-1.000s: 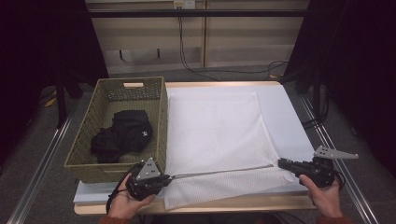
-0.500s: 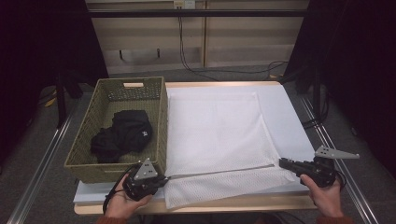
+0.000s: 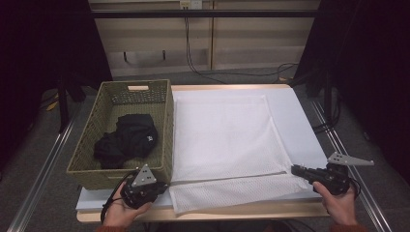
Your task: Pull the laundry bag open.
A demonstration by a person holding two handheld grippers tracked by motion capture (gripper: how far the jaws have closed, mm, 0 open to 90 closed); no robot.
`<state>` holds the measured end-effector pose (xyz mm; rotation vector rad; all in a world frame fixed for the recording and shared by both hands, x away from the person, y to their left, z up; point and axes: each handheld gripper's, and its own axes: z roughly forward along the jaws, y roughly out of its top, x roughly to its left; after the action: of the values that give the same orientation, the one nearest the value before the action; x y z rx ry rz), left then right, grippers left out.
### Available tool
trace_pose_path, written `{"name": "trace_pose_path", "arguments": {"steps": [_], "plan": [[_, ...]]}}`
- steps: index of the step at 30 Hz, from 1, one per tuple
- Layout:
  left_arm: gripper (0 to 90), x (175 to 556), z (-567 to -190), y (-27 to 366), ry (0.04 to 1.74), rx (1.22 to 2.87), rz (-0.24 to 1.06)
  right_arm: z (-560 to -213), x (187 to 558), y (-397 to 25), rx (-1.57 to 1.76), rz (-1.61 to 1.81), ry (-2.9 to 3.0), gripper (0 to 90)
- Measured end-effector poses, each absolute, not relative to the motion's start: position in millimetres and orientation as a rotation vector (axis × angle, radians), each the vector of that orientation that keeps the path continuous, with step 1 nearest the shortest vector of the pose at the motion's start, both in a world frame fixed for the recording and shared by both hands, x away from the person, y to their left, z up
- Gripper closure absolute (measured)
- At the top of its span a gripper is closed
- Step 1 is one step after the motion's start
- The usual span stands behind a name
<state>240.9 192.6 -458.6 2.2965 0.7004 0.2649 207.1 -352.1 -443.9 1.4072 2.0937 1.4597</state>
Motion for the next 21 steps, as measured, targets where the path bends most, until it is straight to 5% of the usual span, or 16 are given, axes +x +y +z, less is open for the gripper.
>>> {"name": "trace_pose_path", "arguments": {"steps": [21], "plan": [[81.6, 241.3, -468.4, 187.5, 0.684, 2.307, 0.238, -466.3, 205.5, -346.7, 1.443, 1.306, 2.198, 85.6]]}}
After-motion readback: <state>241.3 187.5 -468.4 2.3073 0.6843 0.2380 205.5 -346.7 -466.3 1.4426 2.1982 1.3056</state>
